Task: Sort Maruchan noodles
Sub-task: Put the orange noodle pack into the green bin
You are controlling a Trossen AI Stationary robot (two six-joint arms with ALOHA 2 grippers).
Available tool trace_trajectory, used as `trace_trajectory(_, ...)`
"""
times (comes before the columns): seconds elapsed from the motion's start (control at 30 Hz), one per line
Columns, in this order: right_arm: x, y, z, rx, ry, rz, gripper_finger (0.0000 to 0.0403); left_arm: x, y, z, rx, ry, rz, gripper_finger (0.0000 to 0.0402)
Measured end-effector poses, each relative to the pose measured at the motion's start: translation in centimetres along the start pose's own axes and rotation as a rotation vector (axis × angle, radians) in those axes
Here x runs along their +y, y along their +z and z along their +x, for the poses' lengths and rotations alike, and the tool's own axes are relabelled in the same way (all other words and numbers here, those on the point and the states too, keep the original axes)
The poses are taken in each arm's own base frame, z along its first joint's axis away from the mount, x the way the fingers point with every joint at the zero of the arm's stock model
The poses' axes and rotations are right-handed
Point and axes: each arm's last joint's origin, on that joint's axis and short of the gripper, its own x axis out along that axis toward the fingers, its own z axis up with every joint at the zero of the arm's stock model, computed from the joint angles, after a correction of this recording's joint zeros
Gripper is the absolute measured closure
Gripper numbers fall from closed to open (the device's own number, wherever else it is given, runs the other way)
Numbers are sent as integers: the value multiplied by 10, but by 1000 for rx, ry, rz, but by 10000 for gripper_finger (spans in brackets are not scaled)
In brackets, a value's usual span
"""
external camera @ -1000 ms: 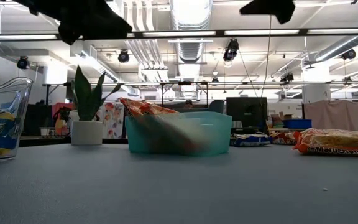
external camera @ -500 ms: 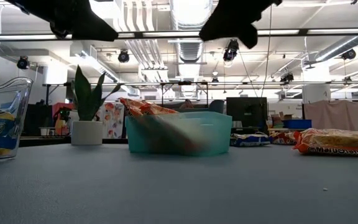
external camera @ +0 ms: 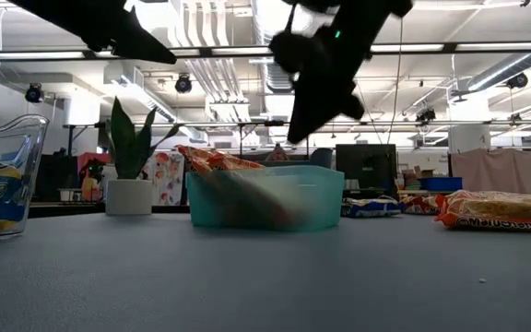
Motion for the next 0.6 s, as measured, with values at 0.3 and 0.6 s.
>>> trace_trajectory(0.3,-10,2,47,131,12,29,394,11,-5,13,54,77,53,272)
trace_trajectory(0.6,-6,3,62,82,20,30,394,21,13,9,22,174,9,272)
